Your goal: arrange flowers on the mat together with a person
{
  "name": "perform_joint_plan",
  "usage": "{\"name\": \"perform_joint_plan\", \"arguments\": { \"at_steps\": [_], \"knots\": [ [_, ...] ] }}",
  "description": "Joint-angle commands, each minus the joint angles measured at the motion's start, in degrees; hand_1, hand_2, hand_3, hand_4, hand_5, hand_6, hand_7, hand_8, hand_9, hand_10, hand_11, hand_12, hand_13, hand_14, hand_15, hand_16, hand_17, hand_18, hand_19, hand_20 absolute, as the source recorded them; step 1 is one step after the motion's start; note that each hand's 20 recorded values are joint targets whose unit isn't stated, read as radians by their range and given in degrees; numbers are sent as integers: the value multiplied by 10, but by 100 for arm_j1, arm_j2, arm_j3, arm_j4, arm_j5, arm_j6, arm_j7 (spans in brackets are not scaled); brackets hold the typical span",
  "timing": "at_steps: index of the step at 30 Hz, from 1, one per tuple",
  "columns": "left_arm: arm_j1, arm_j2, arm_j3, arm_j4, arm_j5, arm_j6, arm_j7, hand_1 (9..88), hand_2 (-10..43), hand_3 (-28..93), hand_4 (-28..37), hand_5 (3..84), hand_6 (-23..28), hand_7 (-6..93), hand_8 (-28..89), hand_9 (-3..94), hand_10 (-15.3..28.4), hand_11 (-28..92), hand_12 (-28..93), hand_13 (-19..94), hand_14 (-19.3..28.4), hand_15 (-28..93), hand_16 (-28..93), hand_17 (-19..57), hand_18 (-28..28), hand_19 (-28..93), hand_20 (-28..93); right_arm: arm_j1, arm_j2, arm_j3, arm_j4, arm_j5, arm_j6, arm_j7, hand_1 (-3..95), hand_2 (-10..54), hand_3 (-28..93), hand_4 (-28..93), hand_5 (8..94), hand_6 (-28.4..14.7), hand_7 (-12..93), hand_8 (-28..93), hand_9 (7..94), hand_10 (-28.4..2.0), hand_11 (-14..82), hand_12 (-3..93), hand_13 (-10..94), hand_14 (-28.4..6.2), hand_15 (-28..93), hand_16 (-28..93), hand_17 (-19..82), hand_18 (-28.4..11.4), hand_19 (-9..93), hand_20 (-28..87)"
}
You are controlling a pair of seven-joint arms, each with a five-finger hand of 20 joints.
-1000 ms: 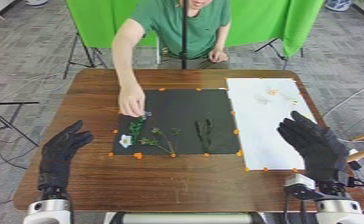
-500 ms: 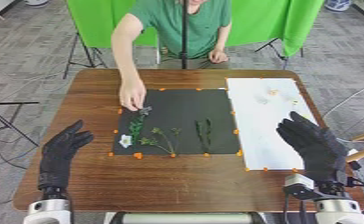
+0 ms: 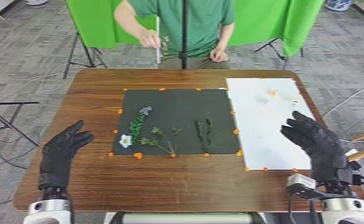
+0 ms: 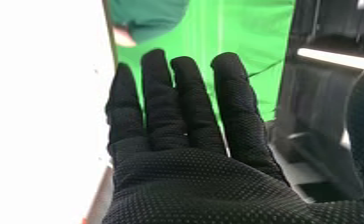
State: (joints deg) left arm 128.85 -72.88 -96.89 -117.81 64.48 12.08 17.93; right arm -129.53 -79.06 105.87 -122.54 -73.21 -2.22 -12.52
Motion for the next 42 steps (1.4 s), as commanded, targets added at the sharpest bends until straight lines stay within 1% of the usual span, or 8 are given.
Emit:
{"name": "perform_joint_plan", "arguments": {
  "at_steps": [1,3,6,8,12,15,25,42],
  "knots": [
    [62,-40,18,13,-2,-31,-84,214,-18,711,-261,487,37,108,-60,519,147,182,133,462,176,212,-27,160,133,147,214,922,837,386,-61,-1803,563,990,163,-53,730,-170,460,-19,106,-83,461,-163,59,176,461,-158,154,220,203,-178,266,378],
    [56,-48,34,15,4,-23,-81,215,-18,711,-261,486,37,108,-60,518,146,182,133,462,177,212,-27,160,133,147,214,1192,1011,498,-9,-2441,246,1270,175,-57,716,-166,451,-23,101,-79,459,-164,59,184,472,-163,152,236,200,-182,310,390],
    [57,-42,41,12,0,-8,-87,216,-17,710,-262,486,38,106,-60,518,146,182,133,462,177,212,-27,161,133,147,214,1575,1311,390,160,-3361,272,1691,185,-61,702,-162,438,-25,96,-76,455,-166,61,198,502,-166,173,259,199,-190,392,413],
    [46,-35,51,17,-2,-7,-84,216,-17,710,-262,486,38,106,-59,518,146,182,133,462,176,212,-27,161,133,147,214,1813,1544,188,295,-4123,405,2192,196,-68,693,-157,439,-25,99,-77,470,-173,79,219,523,-169,259,263,196,-201,459,420],
    [46,-31,59,12,-8,15,-86,215,-18,712,-260,485,38,105,-59,518,146,183,134,461,176,212,-27,161,133,147,215,2423,2018,-319,794,-5476,29,3038,224,-89,684,-157,449,-22,106,-78,493,-182,136,255,550,-176,409,254,199,-221,545,440],
    [57,-25,65,17,-17,24,-71,215,-18,711,-260,485,37,106,-59,518,146,182,133,462,176,211,-27,160,133,148,215,2639,2234,-517,1124,-5979,-232,3311,247,-95,681,-165,460,-11,117,-82,507,-184,180,277,565,-172,496,250,212,-231,586,459],
    [95,-44,68,4,-24,30,-57,216,-19,712,-260,485,36,107,-59,517,145,182,133,461,176,211,-27,160,133,148,214,3179,2503,-1046,2120,-6780,-741,3522,301,-95,684,-196,522,14,150,-96,558,-183,295,329,588,-169,623,276,238,-245,642,494],
    [44,-40,89,38,-13,-14,-70,220,-18,713,-255,484,36,106,-59,518,146,182,134,462,177,212,-27,160,133,147,214,3605,2354,-1549,2957,-6632,-630,3435,370,-95,713,-238,483,18,168,-105,570,-174,281,311,609,-146,676,286,264,-245,687,519]
  ]
}}
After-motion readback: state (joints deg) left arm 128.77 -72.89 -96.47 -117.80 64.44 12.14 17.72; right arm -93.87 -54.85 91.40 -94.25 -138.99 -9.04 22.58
